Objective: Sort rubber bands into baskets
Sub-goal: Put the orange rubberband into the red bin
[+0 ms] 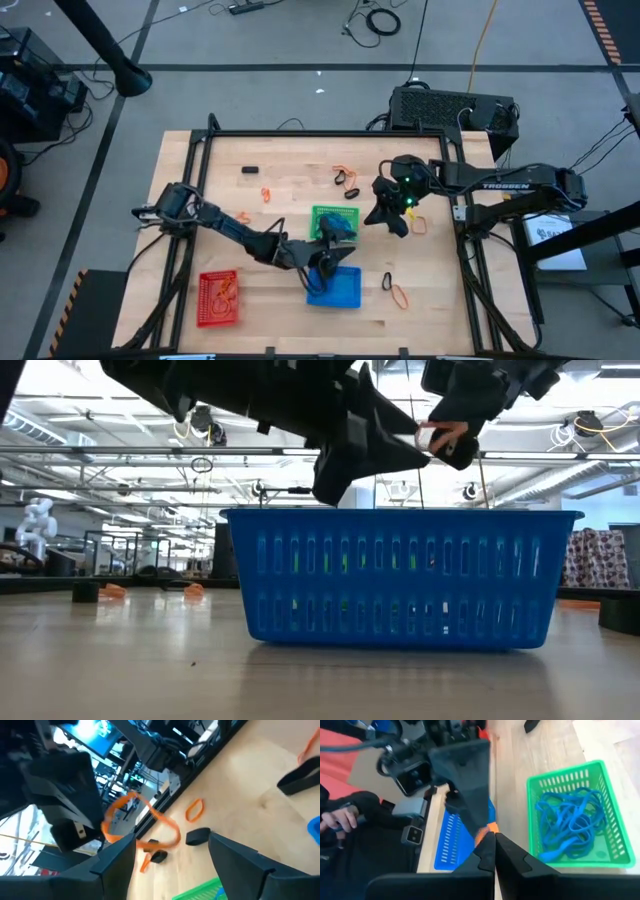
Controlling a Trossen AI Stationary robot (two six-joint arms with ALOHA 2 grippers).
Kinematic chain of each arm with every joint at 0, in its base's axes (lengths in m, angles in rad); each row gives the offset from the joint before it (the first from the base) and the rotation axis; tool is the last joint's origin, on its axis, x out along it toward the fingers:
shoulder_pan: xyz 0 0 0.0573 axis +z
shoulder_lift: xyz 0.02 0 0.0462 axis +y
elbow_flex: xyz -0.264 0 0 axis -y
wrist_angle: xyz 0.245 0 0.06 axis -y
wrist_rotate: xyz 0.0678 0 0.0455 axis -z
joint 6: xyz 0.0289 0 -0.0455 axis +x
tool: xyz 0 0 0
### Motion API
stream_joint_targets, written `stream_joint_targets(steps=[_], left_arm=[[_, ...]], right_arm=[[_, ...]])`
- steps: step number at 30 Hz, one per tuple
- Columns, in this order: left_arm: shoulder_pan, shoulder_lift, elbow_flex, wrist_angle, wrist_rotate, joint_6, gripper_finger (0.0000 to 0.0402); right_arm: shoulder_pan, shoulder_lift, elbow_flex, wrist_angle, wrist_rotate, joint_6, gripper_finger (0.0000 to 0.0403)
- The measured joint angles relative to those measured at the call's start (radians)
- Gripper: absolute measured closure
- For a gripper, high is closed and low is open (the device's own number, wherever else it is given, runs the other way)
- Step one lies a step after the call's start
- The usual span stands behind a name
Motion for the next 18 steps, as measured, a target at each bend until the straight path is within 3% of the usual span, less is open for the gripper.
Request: stream_joint_targets(steps=[18], left_arm=[[0.009,0.0,0.0,0.048,0.029,0.161,0.0144]], right_arm=[[-0.001,0.0,0.0,0.038,0.001,0.032,0.0403]])
